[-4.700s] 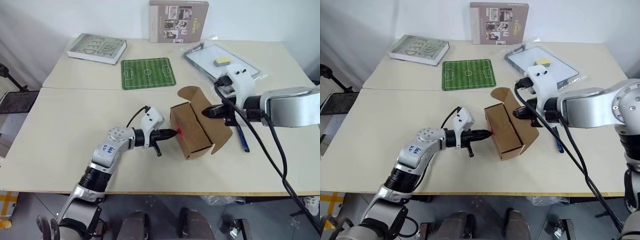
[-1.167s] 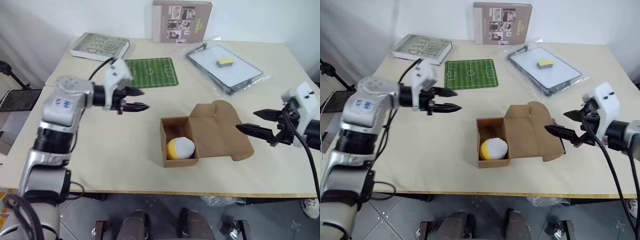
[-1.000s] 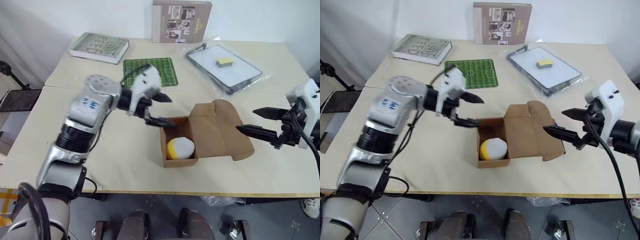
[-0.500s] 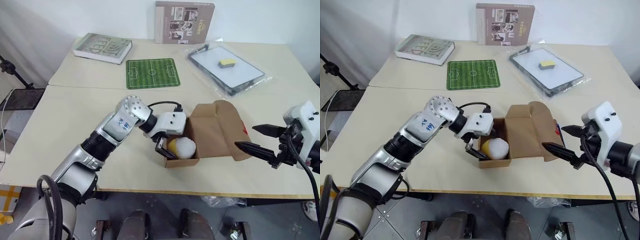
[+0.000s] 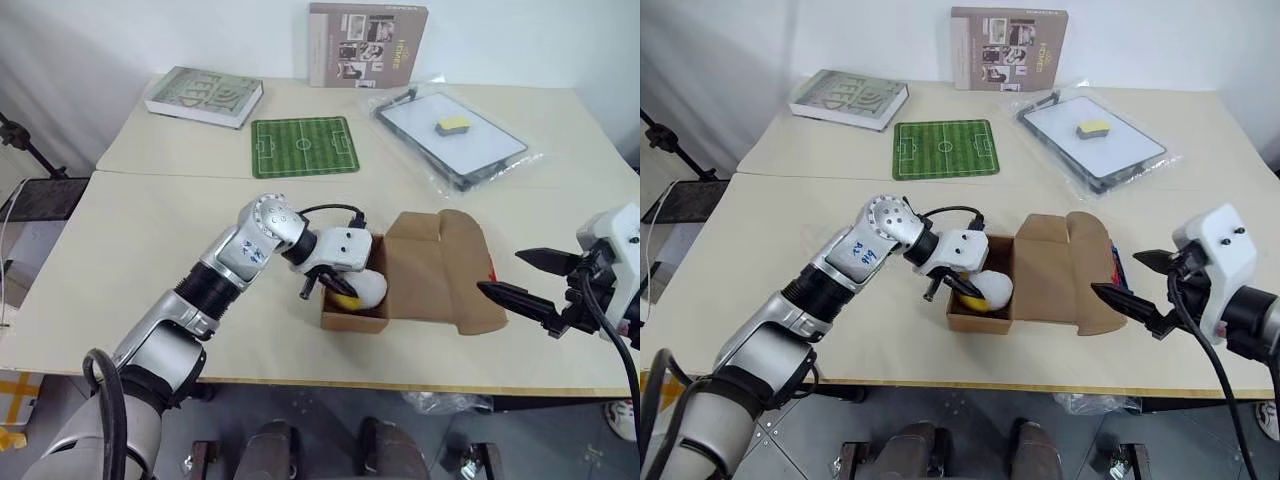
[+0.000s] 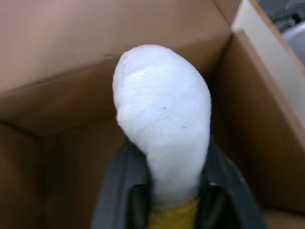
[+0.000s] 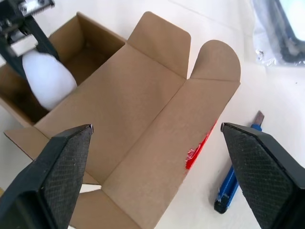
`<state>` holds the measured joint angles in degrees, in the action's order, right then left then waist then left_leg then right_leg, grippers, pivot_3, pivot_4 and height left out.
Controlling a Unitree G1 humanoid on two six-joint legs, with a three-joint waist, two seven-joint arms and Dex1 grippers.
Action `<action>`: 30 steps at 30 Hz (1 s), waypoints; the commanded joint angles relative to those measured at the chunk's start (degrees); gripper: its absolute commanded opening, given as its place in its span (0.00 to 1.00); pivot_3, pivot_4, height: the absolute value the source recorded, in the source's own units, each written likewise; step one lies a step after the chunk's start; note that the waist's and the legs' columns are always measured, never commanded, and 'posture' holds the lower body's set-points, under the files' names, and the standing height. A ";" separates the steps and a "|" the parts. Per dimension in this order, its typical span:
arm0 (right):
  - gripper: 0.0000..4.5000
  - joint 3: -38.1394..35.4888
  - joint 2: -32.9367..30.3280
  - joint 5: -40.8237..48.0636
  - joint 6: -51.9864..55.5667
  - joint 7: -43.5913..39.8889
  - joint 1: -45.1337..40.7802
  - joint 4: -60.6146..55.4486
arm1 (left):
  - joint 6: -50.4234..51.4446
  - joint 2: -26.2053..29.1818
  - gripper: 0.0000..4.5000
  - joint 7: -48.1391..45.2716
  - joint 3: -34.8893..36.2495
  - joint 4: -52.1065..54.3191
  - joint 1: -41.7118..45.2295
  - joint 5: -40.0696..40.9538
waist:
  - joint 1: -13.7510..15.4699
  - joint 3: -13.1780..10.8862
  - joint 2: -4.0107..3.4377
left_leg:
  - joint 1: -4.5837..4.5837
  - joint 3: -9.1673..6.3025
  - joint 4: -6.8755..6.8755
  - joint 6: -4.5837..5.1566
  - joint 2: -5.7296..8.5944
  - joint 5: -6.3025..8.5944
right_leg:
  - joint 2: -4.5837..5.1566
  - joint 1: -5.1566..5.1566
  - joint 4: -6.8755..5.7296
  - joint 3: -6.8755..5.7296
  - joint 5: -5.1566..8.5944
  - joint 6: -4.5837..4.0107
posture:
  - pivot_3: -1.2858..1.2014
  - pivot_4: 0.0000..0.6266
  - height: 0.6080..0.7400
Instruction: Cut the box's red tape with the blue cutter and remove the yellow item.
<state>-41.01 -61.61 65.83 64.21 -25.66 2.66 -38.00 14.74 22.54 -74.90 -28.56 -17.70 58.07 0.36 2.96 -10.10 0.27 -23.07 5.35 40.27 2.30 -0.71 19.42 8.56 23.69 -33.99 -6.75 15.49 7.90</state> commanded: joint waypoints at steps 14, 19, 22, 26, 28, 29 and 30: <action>1.00 9.94 -2.21 -2.09 -6.49 -8.35 -12.49 5.25 | 19.30 3.85 0.03 23.31 23.56 4.96 5.39 5.09 | -0.53 0.00 0.00 | 0.05 -0.02 0.11 0.01 0.00 -0.01 | 0.00 -0.01 -0.11 0.07 -0.01 0.01 | 0.52 0.24 1.00; 1.00 17.59 -0.81 -8.84 -15.74 -17.85 -17.29 9.67 | 27.69 11.51 0.03 30.36 26.18 10.68 -3.08 1.93 | -1.65 0.00 0.00 | 0.19 0.05 -0.03 0.00 -0.01 -0.01 | -0.02 0.00 -0.19 0.11 0.00 0.01 | 0.52 0.24 1.00; 1.00 21.51 1.75 -13.54 -24.20 -25.65 -21.06 14.88 | 34.81 15.90 0.03 32.85 28.71 17.53 -12.11 1.91 | -1.87 -0.05 0.08 | 0.25 0.12 -0.07 0.00 -0.01 -0.02 | -0.02 0.00 -0.19 0.18 0.00 0.01 | 0.52 0.24 1.00; 1.00 22.94 4.14 -16.59 -31.35 -34.42 -24.14 21.31 | 39.95 19.74 0.10 34.13 31.95 24.58 -20.92 3.28 | -1.29 -0.13 0.23 | 0.20 0.10 0.00 -0.03 -0.02 -0.03 | 0.00 -0.02 -0.18 0.15 0.00 0.01 | 0.52 0.24 1.00; 1.00 23.87 3.87 -18.17 -33.01 -37.87 -24.67 23.78 | 42.25 20.42 0.25 35.05 34.28 26.19 -23.14 4.43 | -1.01 -0.13 0.23 | 0.13 0.07 0.06 -0.03 -0.12 -0.03 | 0.04 -0.06 -0.19 0.16 -0.01 0.02 | 0.52 0.24 1.00; 1.00 24.33 3.88 -19.29 -34.44 -39.68 -24.97 25.40 | 43.67 21.20 0.31 35.25 35.35 27.54 -24.44 4.86 | -0.87 -0.13 0.23 | 0.13 0.08 0.08 -0.03 -0.12 -0.03 | 0.04 -0.10 -0.18 0.15 -0.01 0.02 | 0.52 0.24 1.00; 1.00 24.80 4.05 -20.16 -35.44 -40.84 -25.40 26.55 | 44.48 21.84 0.39 35.35 35.99 28.25 -25.25 5.23 | -0.88 -0.13 0.23 | 0.12 0.09 0.11 -0.03 -0.12 -0.03 | 0.04 -0.12 -0.18 0.15 -0.01 0.02 | 0.52 0.24 1.00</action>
<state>-15.64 -57.33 46.93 31.35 -63.87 -21.88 -12.89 57.86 43.16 -40.06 4.85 6.90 33.16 4.50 2.08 -10.23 0.50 -22.95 5.43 40.38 2.28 -0.80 19.40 8.59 23.58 -34.15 -6.60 15.49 7.92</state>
